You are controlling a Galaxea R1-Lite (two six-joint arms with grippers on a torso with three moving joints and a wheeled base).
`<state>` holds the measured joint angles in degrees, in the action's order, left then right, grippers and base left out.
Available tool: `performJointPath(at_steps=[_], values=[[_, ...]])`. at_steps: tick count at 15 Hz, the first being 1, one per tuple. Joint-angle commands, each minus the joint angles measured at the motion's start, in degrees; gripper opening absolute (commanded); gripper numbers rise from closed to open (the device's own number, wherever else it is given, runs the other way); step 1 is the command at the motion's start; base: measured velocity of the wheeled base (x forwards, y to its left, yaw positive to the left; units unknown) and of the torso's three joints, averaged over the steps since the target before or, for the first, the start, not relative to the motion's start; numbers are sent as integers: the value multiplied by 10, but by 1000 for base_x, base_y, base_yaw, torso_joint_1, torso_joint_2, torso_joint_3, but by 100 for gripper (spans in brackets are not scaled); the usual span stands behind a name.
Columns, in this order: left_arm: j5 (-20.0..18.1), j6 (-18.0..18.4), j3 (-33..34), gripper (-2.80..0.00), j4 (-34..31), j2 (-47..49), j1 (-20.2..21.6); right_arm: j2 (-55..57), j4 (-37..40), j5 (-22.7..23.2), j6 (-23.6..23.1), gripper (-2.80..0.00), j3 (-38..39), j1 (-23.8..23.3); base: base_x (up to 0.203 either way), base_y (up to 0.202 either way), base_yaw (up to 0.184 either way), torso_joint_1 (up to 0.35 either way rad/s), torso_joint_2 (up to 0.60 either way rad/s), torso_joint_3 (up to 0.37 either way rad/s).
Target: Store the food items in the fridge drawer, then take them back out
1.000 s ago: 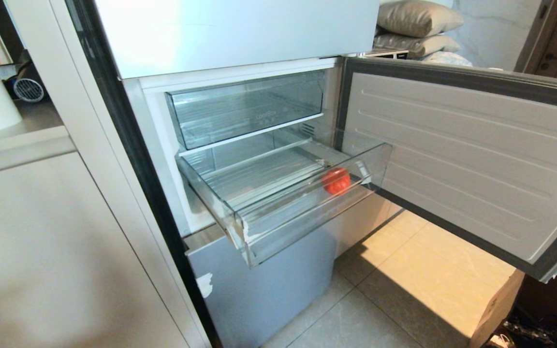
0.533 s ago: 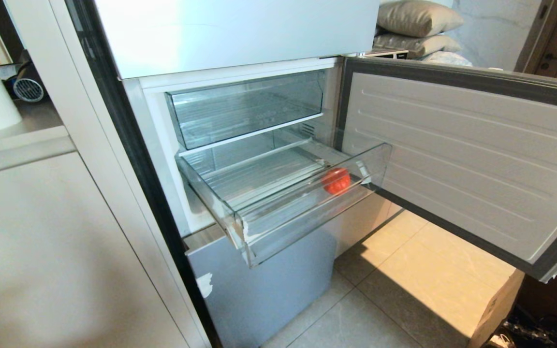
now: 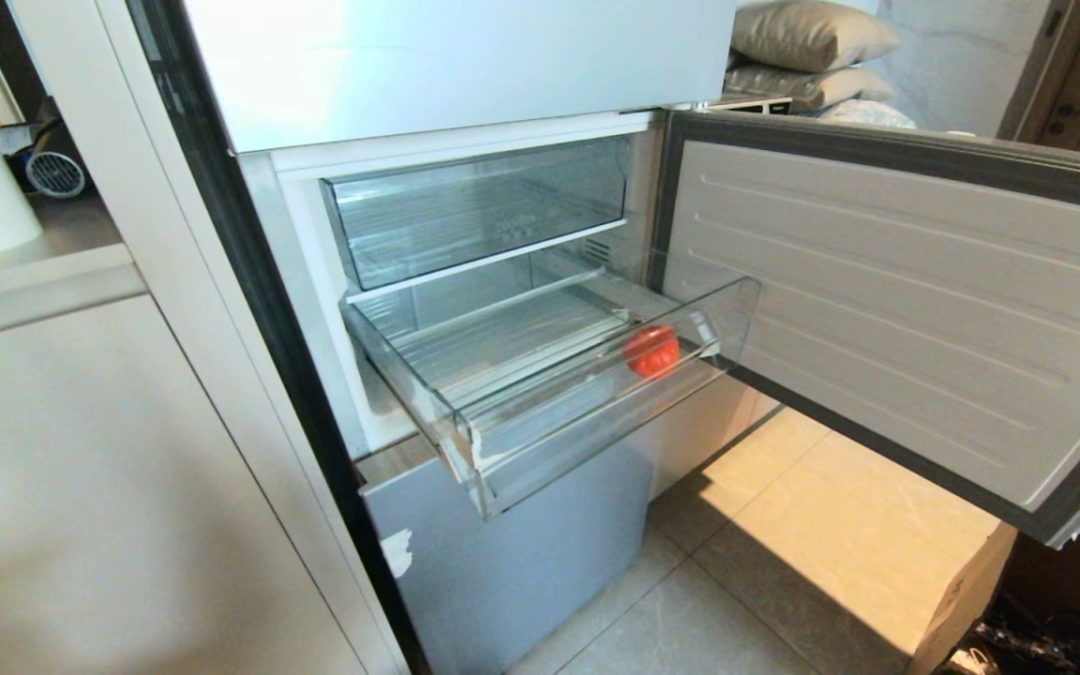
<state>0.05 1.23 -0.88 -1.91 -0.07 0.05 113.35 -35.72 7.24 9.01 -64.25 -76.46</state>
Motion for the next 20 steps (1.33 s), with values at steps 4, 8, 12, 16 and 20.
performJointPath(at_steps=[4,8,12,16,20], values=[[0,0,0,-280,0,1,0,-176,2,5,1,-280,75,0,0,0,0,0,0,0],[0,0,0,-280,0,1,0,-390,42,25,3,-280,167,72,0,0,0,0,0,0],[0,0,0,-280,0,1,0,-551,71,0,11,-280,274,385,0,0,0,0,0,0],[0,0,0,-280,0,1,0,-785,206,-84,-20,-280,363,693,0,0,0,0,0,0],[0,0,0,-280,0,1,0,-967,337,-131,-73,-280,479,805,0,0,0,0,0,0]])
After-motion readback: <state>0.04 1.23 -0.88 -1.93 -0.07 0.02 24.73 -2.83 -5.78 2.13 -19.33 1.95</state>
